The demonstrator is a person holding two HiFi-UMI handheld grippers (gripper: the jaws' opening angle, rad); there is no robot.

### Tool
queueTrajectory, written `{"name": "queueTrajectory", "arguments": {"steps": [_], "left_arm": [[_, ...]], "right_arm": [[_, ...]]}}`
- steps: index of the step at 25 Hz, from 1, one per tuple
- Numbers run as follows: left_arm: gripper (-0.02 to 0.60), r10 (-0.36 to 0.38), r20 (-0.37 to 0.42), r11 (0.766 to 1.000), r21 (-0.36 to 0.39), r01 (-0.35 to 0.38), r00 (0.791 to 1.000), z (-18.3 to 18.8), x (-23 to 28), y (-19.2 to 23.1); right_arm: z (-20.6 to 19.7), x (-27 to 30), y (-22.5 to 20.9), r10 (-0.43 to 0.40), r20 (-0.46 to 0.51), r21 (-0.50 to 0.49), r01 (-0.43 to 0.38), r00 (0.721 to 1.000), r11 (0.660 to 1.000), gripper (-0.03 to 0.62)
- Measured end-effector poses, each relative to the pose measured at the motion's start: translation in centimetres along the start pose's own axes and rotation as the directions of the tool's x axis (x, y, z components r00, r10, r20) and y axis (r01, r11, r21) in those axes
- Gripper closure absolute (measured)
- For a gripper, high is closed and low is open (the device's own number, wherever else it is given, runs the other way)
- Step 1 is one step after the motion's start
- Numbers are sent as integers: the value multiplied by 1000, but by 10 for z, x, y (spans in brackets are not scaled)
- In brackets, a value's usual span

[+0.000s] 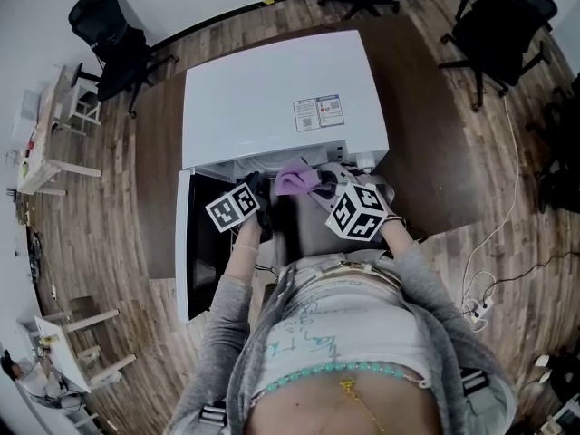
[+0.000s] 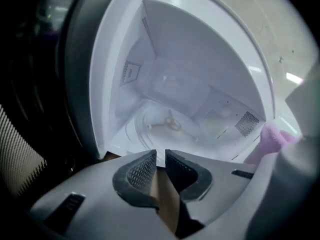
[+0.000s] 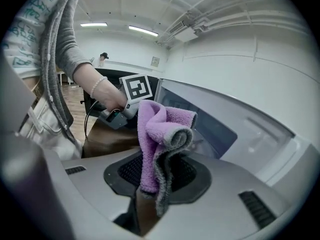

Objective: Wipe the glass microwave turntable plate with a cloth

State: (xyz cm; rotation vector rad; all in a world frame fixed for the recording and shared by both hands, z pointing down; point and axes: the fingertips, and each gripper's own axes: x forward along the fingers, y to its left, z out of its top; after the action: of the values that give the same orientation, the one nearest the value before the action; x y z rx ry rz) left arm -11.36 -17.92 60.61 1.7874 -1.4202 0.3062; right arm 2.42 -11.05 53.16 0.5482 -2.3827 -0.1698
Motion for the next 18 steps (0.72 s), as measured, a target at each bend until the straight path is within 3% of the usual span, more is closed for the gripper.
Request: {"name": "queueTrajectory", "arguments": {"steps": [2,4,6,10,18], "left_arm": [[515,-104,15,984,-146,105,994,-10,-6,-13],[515,-193,39,925,-325,195,980,-23,-7,-23],[510,-221,54,876,-427,223,974,-35,-2,-25],[494,-230,44,857,-464,224,972,-49,11,-31],[517,-236,122,766,-586,262,964,-41,25,-32]], "right_arm": [[-1,-2,1,2,2,-5,-2,1000,1000,477],[-2,-2,4,5,-5,-31,-6,1000,999,477],[-4,0,6,5,-20,-56,-6,1000,998,477],[-6,3,8,11,-35,-72,-13,999,997,477],[-10,7,5,12,-43,-45,-13,999,999,477]]}}
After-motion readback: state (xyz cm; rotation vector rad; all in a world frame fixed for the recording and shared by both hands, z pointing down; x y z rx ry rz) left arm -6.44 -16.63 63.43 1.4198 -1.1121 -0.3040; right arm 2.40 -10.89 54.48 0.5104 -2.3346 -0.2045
